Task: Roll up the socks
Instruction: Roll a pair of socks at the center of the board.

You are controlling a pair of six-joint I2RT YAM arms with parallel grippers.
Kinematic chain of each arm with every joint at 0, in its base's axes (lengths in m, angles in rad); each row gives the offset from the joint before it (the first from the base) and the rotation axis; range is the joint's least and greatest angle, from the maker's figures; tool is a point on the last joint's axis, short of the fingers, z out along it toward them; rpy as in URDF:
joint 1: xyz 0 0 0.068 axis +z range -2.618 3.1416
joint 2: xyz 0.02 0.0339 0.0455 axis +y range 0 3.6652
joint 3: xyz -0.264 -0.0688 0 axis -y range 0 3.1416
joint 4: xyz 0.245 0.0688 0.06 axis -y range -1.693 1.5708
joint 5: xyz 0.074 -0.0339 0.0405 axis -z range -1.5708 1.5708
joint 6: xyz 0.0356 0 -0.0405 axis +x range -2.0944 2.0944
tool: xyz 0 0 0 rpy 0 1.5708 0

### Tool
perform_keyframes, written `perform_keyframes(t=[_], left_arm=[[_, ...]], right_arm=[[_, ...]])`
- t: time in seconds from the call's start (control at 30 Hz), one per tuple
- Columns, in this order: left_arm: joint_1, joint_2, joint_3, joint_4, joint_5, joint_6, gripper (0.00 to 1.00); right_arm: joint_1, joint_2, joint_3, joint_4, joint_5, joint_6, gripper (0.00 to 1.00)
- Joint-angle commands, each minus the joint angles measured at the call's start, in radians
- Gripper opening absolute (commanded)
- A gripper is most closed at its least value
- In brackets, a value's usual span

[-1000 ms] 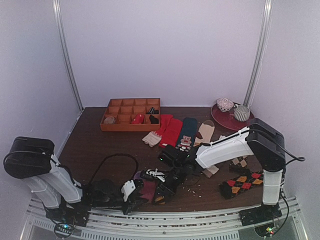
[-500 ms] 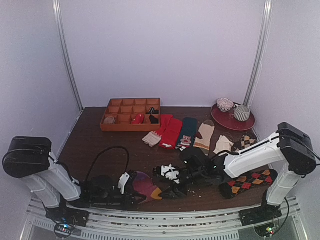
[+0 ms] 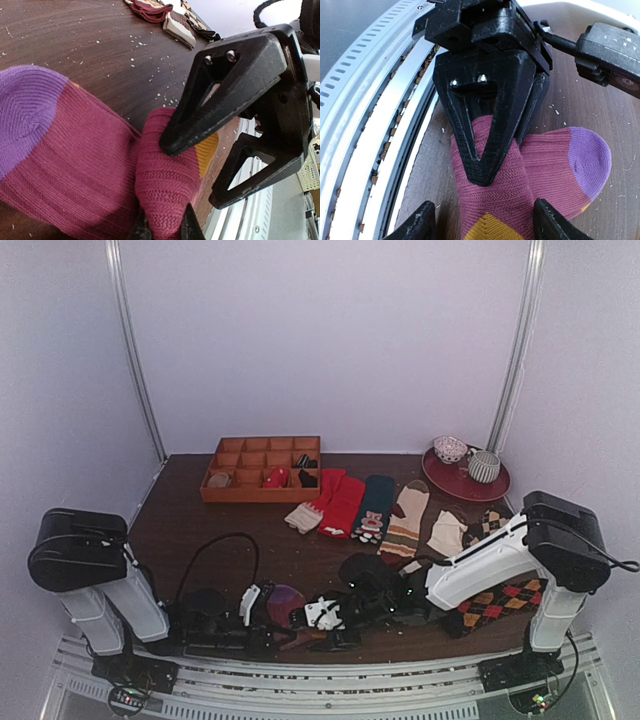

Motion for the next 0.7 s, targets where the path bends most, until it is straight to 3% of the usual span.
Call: perform_keyframes(t=[0.0,0.37,0.57,0.6,0.67], left_arm=[[-0.006,0.049,-0.061,-0.319,0.068,-0.001,0.0],[-0.006,0.052,-0.058,-0.319,0.074,0.007,0.0],[-0.006,0.055,-0.05,-0.333,0.061,0.018,0.0],[-0.006,0.051,-0.045,-0.342,0.053,0.026,0.06],[-0.006,0.022,-0.031,-0.37,0.034,0.056,0.35]], right_arm=[[0.001,0.033,-0.007,0.024,0.09,-0.011,0.66],[-0.004,0.111,0.028,-0.029,0.108,-0.02,0.65],[-0.006,0.091,0.045,-0.098,0.051,0.013,0.36],[-0.006,0.094,0.061,-0.133,0.041,0.022,0.32],[-0.005,0.104,0.097,-0.216,0.02,0.054,0.3]])
